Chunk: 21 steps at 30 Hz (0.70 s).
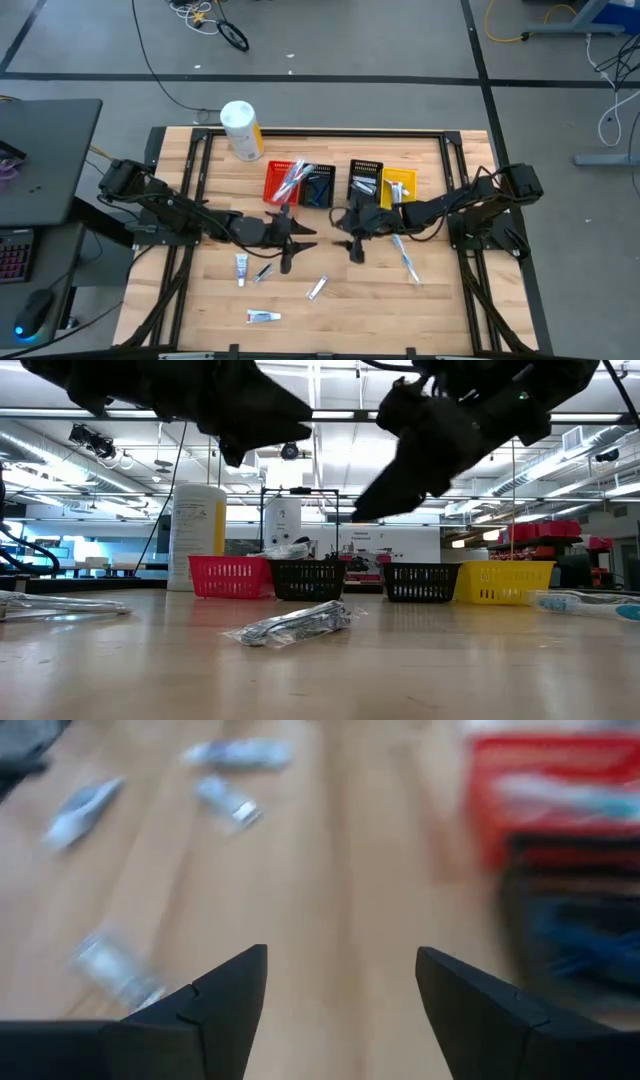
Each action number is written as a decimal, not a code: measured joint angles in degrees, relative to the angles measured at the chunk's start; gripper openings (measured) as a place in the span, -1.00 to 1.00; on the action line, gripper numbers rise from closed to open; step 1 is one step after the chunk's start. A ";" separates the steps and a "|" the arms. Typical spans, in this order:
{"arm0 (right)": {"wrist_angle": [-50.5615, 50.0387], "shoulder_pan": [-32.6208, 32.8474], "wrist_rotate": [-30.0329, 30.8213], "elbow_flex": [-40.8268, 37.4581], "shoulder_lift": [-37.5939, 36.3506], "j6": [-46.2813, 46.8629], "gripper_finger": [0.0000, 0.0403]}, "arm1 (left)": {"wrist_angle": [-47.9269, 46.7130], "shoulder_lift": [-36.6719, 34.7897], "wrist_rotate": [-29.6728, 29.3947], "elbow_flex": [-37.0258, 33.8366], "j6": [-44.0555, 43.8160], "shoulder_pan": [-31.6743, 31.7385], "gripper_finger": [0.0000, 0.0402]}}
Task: Pick & Place Travel size toiletries
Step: Put the blue toothbrush into the red basket
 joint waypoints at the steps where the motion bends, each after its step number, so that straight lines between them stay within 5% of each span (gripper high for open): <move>1: -1.51 0.58 -1.12 0.00 0.00 0.49 0.32 | -0.91 0.00 0.34 0.00 -0.02 0.00 -0.23; 12: -18.33 9.59 -3.34 0.00 0.00 -1.93 0.32 | -10.88 0.00 4.53 -0.02 -9.76 -1.73 -0.23; 21: -10.02 10.09 -2.55 -0.02 0.00 -5.83 0.32 | -15.38 -0.07 -1.38 -0.02 -10.88 -6.21 -0.23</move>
